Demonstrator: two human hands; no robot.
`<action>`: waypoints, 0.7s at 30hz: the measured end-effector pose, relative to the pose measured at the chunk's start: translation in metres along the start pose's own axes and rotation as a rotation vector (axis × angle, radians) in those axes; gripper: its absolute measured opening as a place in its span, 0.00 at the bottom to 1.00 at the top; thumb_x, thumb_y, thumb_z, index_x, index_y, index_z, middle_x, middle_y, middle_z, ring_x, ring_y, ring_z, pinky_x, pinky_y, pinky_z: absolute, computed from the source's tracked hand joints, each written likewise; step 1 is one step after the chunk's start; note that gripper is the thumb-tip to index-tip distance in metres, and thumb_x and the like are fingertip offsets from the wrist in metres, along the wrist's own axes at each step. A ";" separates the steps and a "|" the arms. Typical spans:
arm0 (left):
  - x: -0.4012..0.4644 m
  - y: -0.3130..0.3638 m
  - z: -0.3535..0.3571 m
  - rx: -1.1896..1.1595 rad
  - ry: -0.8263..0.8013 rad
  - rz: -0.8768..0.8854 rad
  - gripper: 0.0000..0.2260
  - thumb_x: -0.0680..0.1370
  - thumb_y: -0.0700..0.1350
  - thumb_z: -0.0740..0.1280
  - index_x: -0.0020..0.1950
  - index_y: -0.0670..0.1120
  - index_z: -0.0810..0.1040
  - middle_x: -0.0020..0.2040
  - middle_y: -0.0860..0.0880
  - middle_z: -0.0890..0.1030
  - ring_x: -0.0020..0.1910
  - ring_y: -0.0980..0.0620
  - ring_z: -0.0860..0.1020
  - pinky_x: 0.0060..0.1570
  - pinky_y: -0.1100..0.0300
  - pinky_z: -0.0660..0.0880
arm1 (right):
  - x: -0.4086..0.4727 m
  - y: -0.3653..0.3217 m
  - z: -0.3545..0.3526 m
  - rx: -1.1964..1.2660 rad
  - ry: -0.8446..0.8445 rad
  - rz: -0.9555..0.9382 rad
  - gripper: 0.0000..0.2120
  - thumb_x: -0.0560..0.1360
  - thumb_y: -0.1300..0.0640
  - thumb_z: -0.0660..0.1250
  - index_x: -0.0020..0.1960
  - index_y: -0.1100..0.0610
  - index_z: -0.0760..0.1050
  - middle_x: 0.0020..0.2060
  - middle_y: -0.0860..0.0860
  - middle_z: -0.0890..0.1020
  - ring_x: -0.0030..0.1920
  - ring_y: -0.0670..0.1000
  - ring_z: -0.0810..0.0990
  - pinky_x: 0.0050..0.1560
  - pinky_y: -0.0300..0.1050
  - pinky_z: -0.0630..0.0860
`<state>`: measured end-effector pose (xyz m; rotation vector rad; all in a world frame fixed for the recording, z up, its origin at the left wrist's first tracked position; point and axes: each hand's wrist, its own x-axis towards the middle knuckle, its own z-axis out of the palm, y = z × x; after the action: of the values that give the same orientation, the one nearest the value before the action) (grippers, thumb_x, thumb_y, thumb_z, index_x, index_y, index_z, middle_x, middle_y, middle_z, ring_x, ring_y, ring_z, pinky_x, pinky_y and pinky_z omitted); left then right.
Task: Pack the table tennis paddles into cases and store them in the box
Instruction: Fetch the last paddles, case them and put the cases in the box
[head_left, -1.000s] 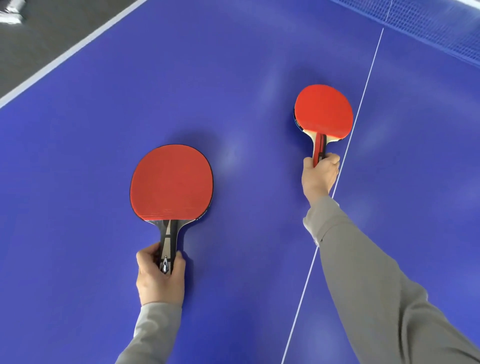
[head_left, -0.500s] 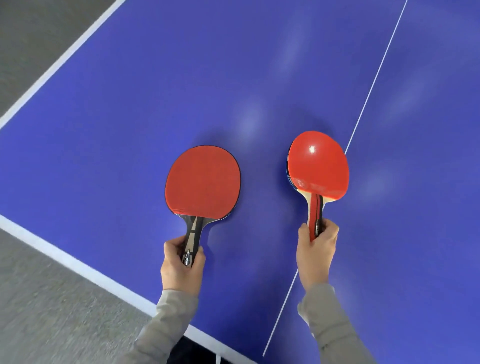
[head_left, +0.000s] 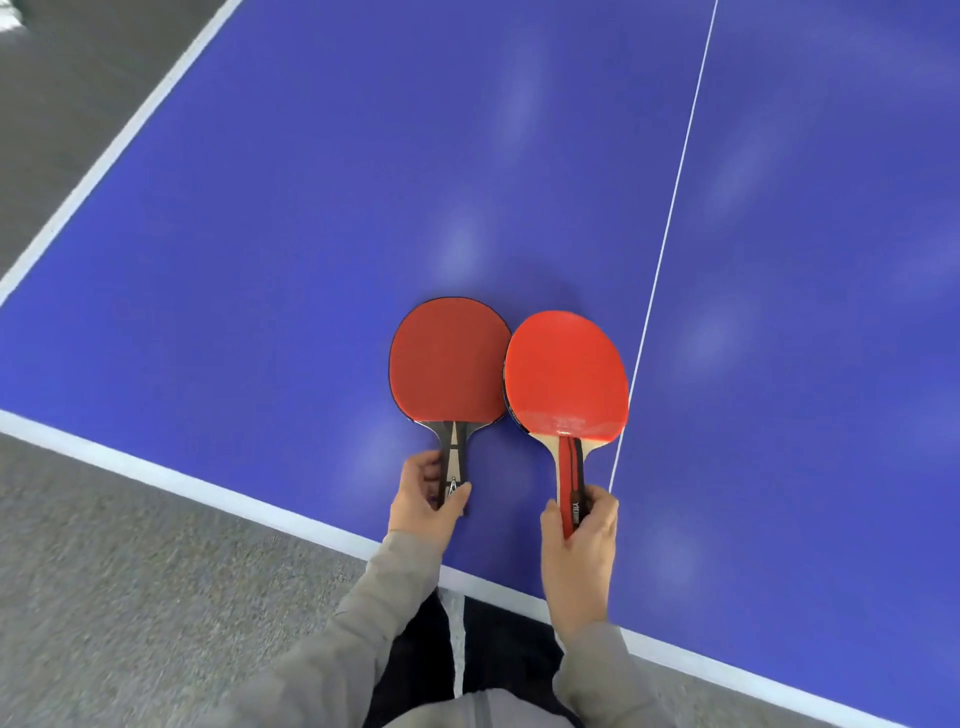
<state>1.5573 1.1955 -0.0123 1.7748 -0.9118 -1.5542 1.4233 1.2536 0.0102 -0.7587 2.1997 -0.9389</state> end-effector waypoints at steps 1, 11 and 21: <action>0.000 0.001 -0.006 -0.027 -0.047 0.005 0.18 0.73 0.31 0.68 0.59 0.45 0.71 0.48 0.50 0.78 0.43 0.55 0.77 0.41 0.70 0.75 | -0.004 -0.005 0.006 -0.002 0.003 -0.018 0.10 0.75 0.59 0.65 0.52 0.52 0.65 0.46 0.51 0.72 0.44 0.53 0.73 0.43 0.49 0.73; 0.008 0.004 -0.030 -0.163 -0.257 -0.030 0.20 0.74 0.26 0.64 0.64 0.37 0.70 0.52 0.41 0.78 0.45 0.48 0.78 0.38 0.63 0.79 | -0.032 -0.040 0.082 -0.046 -0.040 -0.153 0.11 0.73 0.61 0.66 0.53 0.59 0.69 0.47 0.49 0.71 0.49 0.50 0.69 0.50 0.44 0.70; 0.018 0.001 -0.043 -0.440 -0.363 -0.237 0.16 0.79 0.30 0.54 0.63 0.42 0.73 0.50 0.44 0.80 0.45 0.52 0.81 0.36 0.63 0.79 | -0.035 -0.036 0.100 -0.223 0.027 -0.167 0.14 0.72 0.58 0.68 0.54 0.60 0.71 0.48 0.52 0.75 0.52 0.54 0.72 0.51 0.40 0.62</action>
<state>1.6007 1.1801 -0.0158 1.3457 -0.4676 -2.0880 1.5277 1.2157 -0.0059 -1.0528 2.3183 -0.7938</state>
